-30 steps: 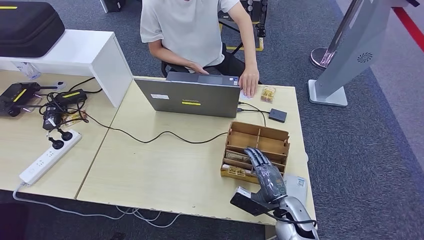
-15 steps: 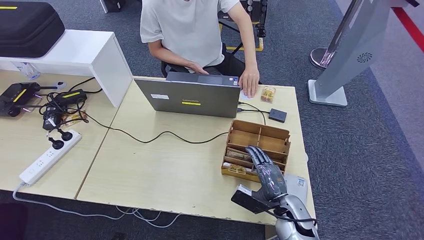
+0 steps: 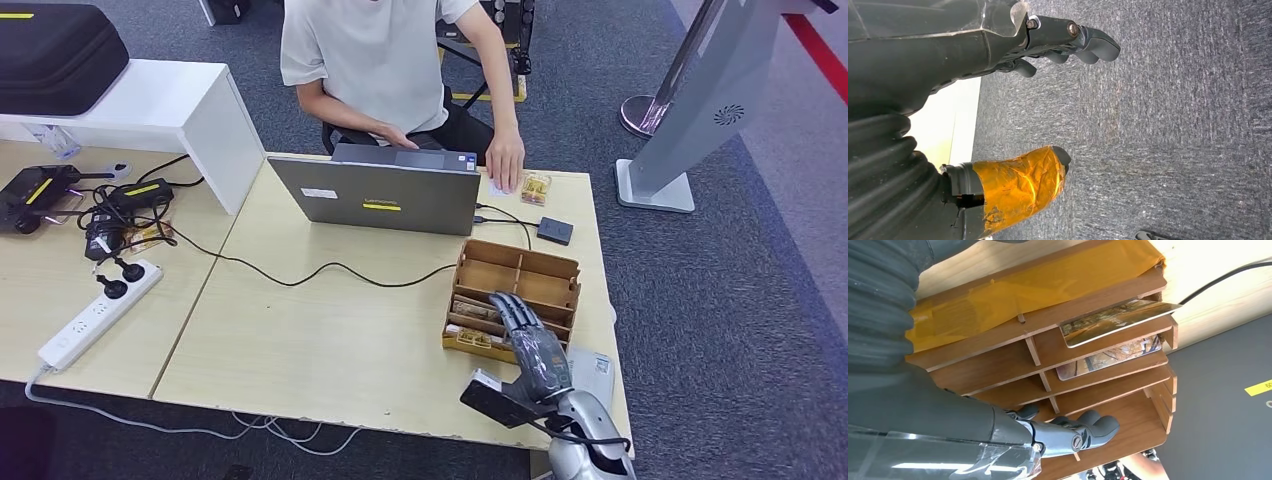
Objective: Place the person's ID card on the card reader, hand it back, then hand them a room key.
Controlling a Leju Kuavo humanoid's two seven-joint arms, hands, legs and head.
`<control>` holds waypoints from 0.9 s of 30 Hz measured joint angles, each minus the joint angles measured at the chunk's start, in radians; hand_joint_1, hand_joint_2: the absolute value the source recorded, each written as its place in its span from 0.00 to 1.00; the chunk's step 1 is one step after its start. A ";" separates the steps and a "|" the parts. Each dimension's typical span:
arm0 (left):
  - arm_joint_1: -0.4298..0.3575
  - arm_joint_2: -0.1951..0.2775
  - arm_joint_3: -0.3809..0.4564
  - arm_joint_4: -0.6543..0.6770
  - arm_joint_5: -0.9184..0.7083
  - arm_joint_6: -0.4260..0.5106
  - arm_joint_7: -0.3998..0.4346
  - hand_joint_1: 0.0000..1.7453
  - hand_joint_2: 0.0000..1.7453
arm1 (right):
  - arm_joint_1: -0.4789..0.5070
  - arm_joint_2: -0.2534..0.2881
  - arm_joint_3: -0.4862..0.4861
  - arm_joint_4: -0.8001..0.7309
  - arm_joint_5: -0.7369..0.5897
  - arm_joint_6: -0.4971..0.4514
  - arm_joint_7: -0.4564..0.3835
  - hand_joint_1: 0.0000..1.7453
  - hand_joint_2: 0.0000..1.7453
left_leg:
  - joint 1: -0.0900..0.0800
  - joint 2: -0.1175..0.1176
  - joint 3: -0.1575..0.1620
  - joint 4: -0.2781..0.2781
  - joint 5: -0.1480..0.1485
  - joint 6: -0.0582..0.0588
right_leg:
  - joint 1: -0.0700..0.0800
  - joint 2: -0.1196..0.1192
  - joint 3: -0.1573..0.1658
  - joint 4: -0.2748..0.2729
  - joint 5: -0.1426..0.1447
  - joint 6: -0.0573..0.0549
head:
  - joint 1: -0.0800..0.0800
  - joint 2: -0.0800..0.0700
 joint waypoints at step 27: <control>0.000 -0.005 0.006 0.000 0.003 0.002 -0.004 0.00 1.00 | 0.105 0.014 0.070 -0.245 -0.015 0.047 -0.018 0.00 1.00 | 0.000 0.000 0.000 0.000 0.000 0.000 | 0.000 0.000 0.000 0.000 0.000 0.000 | 0.000 0.000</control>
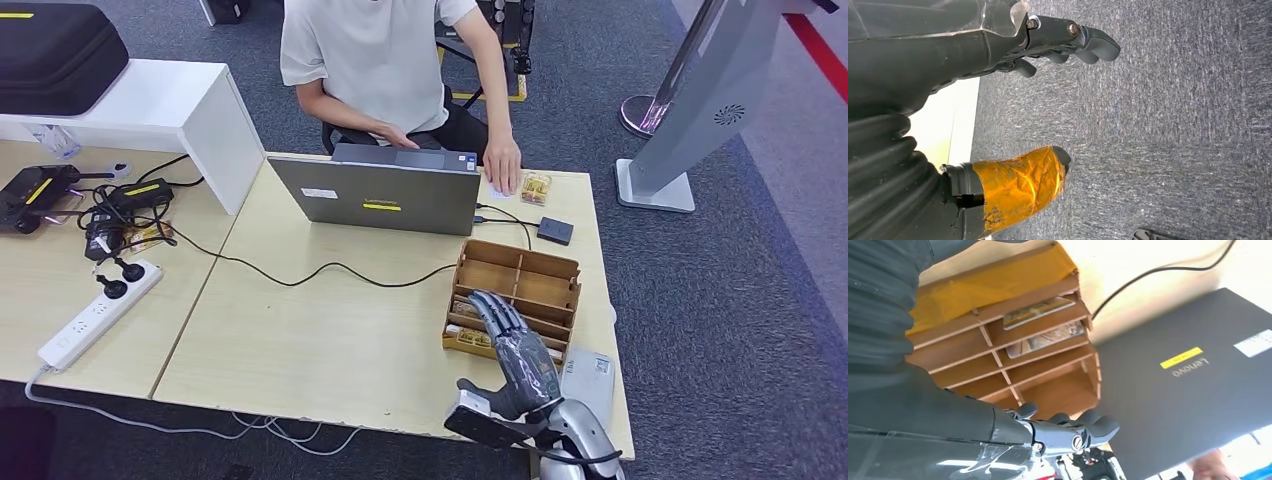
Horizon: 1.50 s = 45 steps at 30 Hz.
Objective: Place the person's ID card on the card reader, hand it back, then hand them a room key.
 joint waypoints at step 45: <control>0.000 0.000 0.003 0.000 -0.005 0.000 -0.003 0.00 1.00 | 0.006 -0.005 0.032 0.003 -0.033 -0.003 0.018 0.00 1.00 | 0.000 0.000 0.000 0.000 0.000 0.000 | 0.000 0.000 0.000 0.000 0.000 0.000 | 0.000 0.000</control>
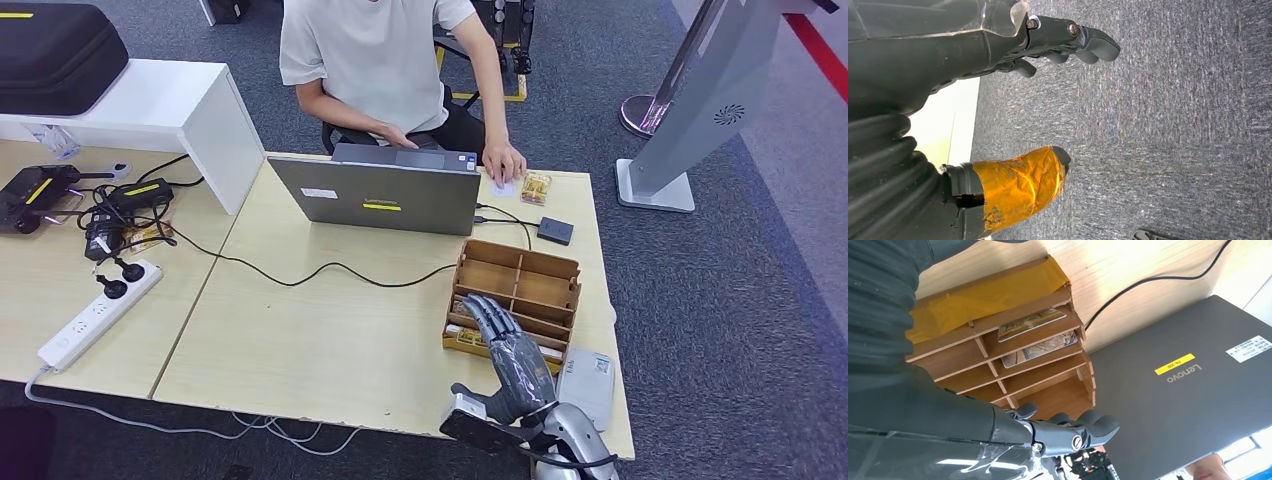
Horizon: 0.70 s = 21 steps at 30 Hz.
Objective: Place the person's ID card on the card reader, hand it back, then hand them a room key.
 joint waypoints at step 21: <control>0.000 0.000 0.000 0.000 0.000 0.000 -0.002 0.00 1.00 | -0.011 0.000 0.000 0.032 -0.004 0.003 0.007 0.00 1.00 | 0.000 0.000 0.000 0.000 0.000 0.000 | 0.000 0.000 0.000 0.000 0.000 0.000 | 0.000 0.000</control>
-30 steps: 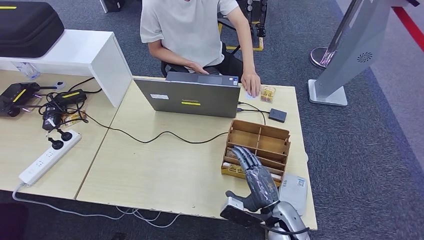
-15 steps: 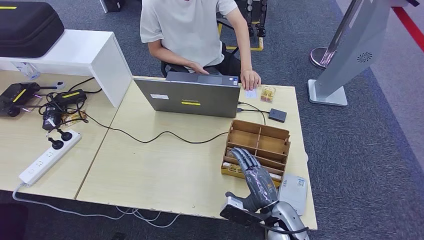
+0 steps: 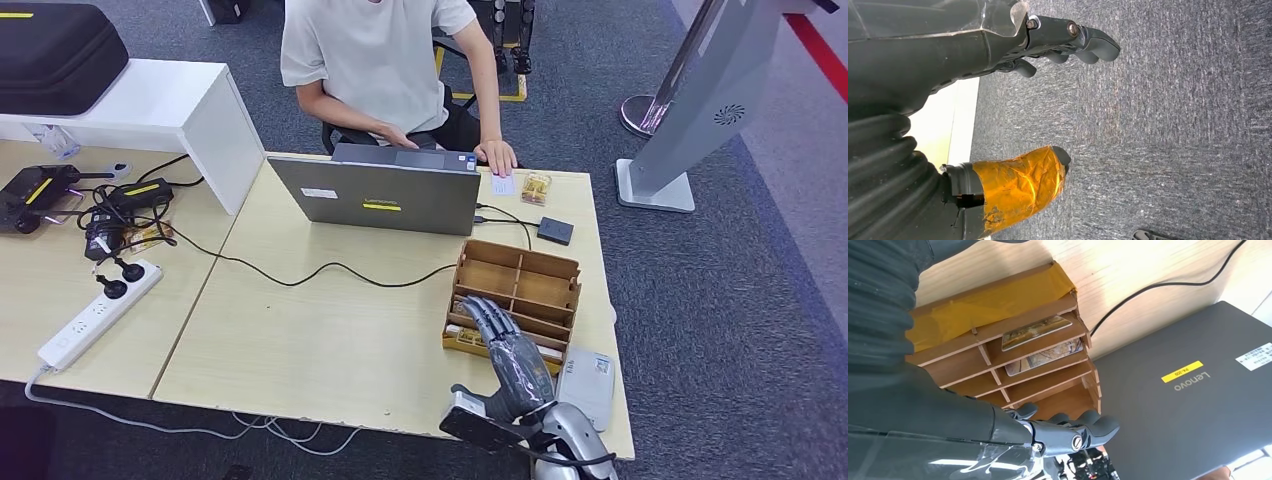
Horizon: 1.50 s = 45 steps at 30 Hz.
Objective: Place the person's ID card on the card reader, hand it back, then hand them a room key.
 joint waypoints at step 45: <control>0.000 0.000 0.000 0.000 -0.006 -0.002 -0.001 0.00 1.00 | -0.052 0.007 0.007 0.108 -0.033 0.039 -0.012 0.00 1.00 | 0.000 0.000 0.000 0.000 0.000 0.000 | 0.000 0.000 0.000 0.000 0.000 0.000 | 0.000 0.000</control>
